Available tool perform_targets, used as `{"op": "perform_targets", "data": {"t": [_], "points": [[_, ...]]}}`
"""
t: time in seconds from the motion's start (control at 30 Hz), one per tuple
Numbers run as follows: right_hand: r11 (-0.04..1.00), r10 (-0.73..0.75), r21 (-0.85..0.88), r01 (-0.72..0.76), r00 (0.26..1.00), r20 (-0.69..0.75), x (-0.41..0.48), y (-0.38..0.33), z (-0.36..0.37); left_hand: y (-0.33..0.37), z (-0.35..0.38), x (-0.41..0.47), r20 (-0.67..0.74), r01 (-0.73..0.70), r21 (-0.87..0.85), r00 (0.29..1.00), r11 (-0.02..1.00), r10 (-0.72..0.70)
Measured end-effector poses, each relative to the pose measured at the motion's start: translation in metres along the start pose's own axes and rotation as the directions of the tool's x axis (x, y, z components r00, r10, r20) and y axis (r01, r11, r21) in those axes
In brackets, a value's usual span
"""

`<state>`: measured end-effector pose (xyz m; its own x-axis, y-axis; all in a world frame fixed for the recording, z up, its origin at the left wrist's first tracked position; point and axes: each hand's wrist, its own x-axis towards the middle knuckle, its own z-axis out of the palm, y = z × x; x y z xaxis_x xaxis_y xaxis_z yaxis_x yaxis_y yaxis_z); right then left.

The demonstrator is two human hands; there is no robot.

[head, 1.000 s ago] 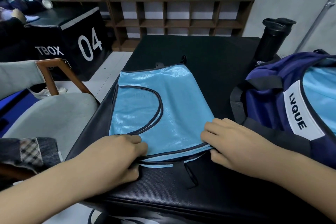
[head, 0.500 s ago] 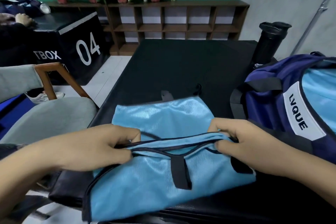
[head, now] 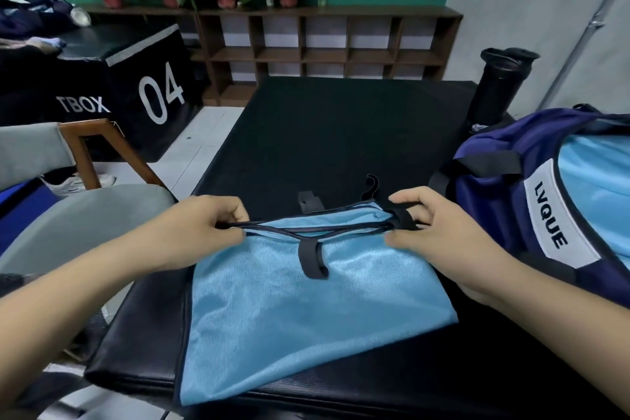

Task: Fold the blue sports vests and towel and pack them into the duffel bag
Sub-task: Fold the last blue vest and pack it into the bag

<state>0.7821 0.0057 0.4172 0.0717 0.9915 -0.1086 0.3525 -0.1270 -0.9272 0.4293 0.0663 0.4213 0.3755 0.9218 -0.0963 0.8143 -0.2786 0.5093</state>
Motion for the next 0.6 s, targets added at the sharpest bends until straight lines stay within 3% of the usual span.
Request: {"op": "perform_targets", "data": {"t": [0.2,0.3,0.43,0.53,0.6], "points": [[0.968,-0.108,-0.243,0.071,0.984,-0.144,0.02,0.016,-0.002,-0.014,0.003,0.007,-0.069,0.028,0.044,0.997,0.999,-0.025],[0.871,-0.324,-0.437,0.225,0.932,-0.165,0.016,0.021,-0.001,-0.02,0.002,0.009,-0.165,0.01,0.104,0.986,0.995,0.007],[0.641,-0.633,-0.613,0.461,0.77,-0.083,-0.001,0.014,0.008,-0.005,0.002,0.002,-0.287,-0.133,0.163,0.942,0.978,0.176],[0.482,-0.734,-0.653,0.584,0.676,0.063,-0.012,0.009,0.016,0.017,0.009,-0.012,-0.18,-0.239,0.147,0.948,0.96,0.264],[0.38,-0.723,-0.675,0.632,0.659,0.21,-0.015,0.016,0.022,0.027,0.017,-0.019,-0.046,-0.281,0.13,0.956,0.951,0.289]]}}
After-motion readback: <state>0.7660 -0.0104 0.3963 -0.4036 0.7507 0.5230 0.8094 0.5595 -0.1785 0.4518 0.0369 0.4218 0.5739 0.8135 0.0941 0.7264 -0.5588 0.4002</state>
